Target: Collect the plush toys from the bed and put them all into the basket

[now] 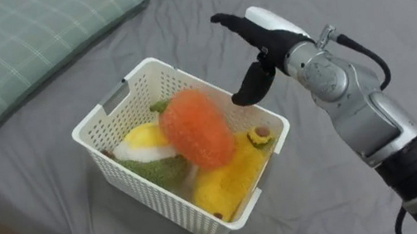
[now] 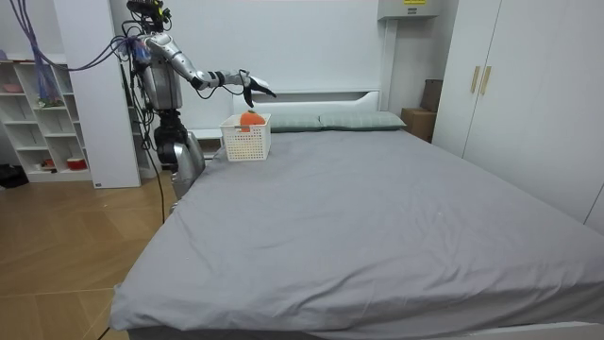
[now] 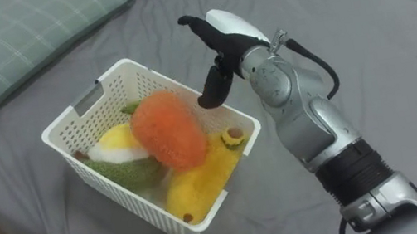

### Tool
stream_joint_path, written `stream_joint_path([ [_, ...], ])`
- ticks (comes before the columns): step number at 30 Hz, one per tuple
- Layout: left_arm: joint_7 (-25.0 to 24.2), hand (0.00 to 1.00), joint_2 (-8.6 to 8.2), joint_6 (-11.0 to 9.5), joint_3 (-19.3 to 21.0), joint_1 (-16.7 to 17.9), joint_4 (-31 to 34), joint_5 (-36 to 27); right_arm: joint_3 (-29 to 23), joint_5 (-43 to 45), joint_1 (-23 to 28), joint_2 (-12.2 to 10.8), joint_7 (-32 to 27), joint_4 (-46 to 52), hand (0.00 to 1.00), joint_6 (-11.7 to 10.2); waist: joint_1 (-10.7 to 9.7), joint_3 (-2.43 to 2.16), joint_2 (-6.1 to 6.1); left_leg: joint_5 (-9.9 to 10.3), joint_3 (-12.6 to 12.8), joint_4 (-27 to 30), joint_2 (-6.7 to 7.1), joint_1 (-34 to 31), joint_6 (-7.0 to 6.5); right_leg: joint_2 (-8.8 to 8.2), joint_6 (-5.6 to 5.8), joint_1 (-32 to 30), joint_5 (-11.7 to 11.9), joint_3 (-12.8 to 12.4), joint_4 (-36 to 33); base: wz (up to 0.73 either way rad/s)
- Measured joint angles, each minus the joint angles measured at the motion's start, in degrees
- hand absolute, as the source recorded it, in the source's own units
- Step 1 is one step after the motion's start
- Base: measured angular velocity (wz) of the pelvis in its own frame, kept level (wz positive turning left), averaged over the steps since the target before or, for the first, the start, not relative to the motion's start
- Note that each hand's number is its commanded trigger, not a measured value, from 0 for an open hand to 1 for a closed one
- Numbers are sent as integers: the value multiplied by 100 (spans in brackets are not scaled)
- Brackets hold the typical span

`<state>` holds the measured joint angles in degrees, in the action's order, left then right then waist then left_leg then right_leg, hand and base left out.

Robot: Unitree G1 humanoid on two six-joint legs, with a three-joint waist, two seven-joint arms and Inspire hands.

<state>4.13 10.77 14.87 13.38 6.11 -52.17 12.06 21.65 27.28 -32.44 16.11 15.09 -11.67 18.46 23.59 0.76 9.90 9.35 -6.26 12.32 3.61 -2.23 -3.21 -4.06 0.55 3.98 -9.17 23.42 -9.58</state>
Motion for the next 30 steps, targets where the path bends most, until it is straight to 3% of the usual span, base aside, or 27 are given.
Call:
stream_joint_path([
  [14, 9, 0, 24, -2, 2, -9, 3, 167, 0, 54, 12, 37, 16, -1, 0, -7, -55, 27, -34, 1, 2, -9, -5, 0, 0, 10, 0, -9, 0, -59, 5, 0],
  [30, 40, 0, 26, -43, 1, 11, -45, 98, -58, -60, 26, 246, 4, 11, 0, -26, -150, 31, -42, 2, 76, -24, -19, 71, 0, 25, 0, 6, 0, -263, -7, -2],
])
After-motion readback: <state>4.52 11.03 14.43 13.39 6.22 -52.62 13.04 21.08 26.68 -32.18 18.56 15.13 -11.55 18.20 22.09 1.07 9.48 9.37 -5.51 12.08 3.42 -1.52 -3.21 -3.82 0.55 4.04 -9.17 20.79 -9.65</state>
